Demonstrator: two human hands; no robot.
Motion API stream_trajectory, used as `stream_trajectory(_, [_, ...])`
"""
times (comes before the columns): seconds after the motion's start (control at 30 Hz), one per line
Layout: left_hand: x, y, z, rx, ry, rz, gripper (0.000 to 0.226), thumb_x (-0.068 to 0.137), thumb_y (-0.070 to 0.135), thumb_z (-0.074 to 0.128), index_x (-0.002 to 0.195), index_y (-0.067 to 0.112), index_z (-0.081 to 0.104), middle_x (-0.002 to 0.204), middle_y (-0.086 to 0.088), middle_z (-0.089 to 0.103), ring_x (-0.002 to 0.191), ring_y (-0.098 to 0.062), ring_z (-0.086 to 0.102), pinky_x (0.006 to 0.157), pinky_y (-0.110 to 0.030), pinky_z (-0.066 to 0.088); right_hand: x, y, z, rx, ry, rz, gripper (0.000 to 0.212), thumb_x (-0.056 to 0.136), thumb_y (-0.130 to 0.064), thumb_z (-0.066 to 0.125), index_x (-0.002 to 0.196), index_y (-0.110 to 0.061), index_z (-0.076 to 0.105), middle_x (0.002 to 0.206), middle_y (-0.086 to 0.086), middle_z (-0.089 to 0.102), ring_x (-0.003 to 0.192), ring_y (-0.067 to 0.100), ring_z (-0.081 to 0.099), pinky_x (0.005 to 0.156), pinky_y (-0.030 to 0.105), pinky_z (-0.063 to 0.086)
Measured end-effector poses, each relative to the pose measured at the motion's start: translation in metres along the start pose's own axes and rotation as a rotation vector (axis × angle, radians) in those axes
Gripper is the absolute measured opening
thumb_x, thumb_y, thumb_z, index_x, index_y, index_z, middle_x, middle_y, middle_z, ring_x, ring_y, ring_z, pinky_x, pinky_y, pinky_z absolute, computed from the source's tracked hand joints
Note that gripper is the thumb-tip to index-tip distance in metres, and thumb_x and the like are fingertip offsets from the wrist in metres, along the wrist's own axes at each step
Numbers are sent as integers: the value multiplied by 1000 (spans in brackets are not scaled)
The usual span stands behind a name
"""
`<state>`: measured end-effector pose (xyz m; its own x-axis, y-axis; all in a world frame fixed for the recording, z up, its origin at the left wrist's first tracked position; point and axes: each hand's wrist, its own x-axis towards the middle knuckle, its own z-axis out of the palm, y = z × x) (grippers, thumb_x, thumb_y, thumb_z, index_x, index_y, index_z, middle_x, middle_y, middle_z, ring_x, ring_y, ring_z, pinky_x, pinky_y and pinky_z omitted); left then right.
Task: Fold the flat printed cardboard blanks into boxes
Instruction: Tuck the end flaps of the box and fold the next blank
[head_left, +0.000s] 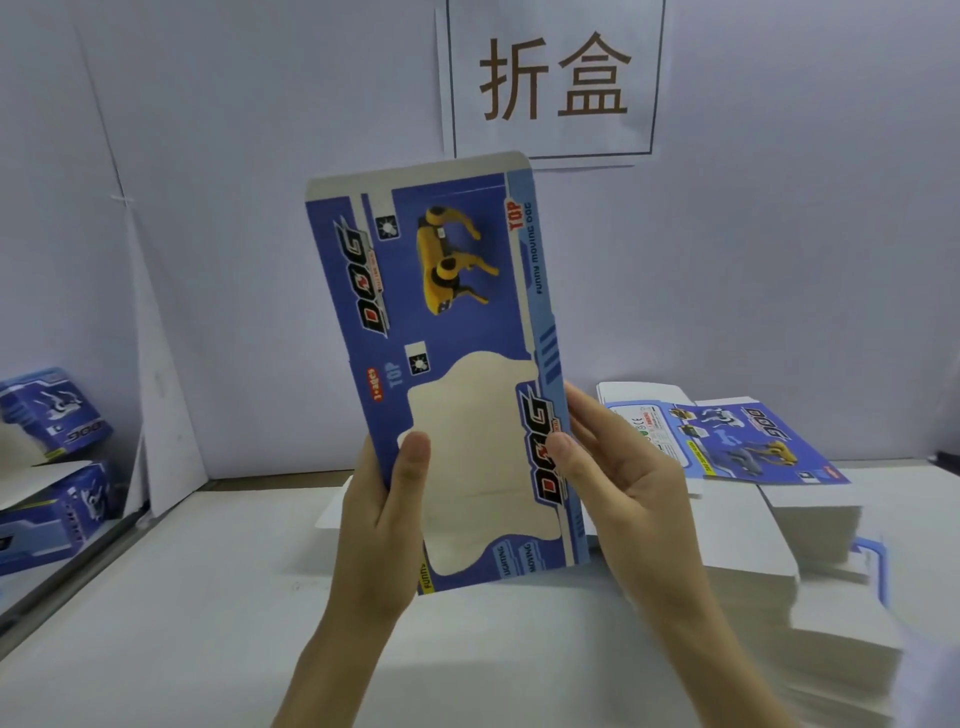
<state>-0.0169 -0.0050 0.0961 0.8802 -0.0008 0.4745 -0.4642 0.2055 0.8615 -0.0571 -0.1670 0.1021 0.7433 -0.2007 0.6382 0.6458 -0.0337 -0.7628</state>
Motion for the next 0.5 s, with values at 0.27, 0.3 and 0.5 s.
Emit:
stream_trajectory(0.27, [5, -1, -8, 81, -29, 127, 34, 89, 38, 58, 120, 24, 55, 108, 9, 69, 98, -9, 67, 61, -16, 54, 8, 9, -6, 97, 105, 55, 33, 90, -38, 49, 114, -27, 69, 109, -5, 73, 103, 12, 68, 78, 25, 56])
stream_trajectory(0.3, [8, -2, -11, 139, -42, 168, 38, 91, 31, 61, 126, 16, 55, 116, 3, 65, 104, -8, 64, 69, -15, 53, 10, 11, -9, 132, 109, 89, 32, 89, -39, 48, 106, -27, 73, 104, -3, 74, 98, 12, 70, 74, 24, 57])
stream_trajectory(0.5, [14, -5, -26, 52, -184, 89, 37, 79, 22, 59, 115, 25, 68, 117, 4, 70, 111, -12, 64, 85, -21, 53, 14, 14, -23, 58, 150, 114, 34, 92, -16, 51, 80, -36, 76, 78, -9, 70, 80, 5, 67, 76, 19, 56])
